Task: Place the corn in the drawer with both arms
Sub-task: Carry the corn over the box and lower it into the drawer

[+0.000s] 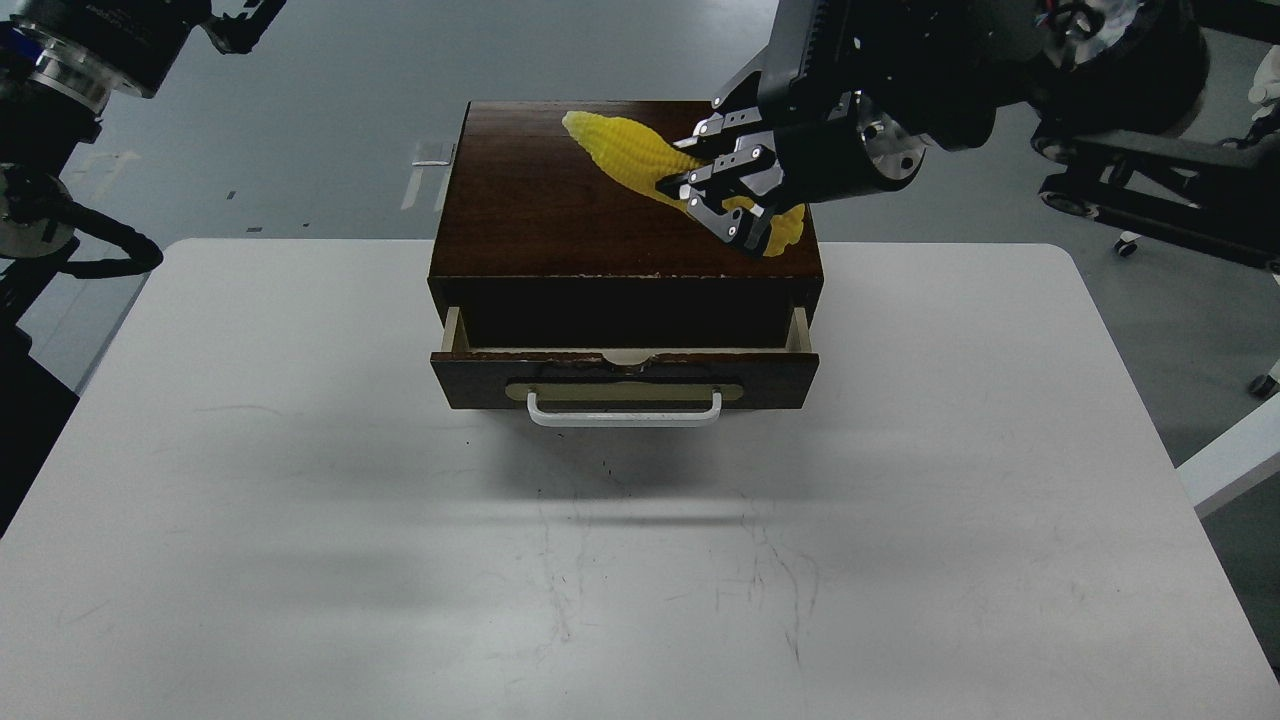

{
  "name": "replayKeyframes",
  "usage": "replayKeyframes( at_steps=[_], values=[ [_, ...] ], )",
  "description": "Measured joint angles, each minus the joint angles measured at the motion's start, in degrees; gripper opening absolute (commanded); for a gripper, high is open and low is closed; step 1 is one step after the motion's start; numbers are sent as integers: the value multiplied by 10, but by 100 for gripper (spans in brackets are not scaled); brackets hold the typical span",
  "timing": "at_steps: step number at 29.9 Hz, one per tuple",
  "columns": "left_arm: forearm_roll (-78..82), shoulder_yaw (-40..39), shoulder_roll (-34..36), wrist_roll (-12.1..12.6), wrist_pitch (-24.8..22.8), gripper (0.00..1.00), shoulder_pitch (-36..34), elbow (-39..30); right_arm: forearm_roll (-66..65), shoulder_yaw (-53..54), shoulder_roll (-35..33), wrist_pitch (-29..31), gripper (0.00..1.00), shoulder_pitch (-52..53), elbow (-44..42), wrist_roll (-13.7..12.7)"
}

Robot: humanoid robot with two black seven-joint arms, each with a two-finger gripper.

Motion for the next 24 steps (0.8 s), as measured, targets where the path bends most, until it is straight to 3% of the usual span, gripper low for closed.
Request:
replayKeyframes(
  at_steps=[7, 24],
  values=[
    [0, -3, 8, 0, 0, 98, 0, 0, -97, -43, 31, -3, 0, -7, 9, 35],
    [0, -1, 28, -1, 0, 98, 1, 4, -126, -56, 68, -6, 0, -38, -11, 37]
  ],
)
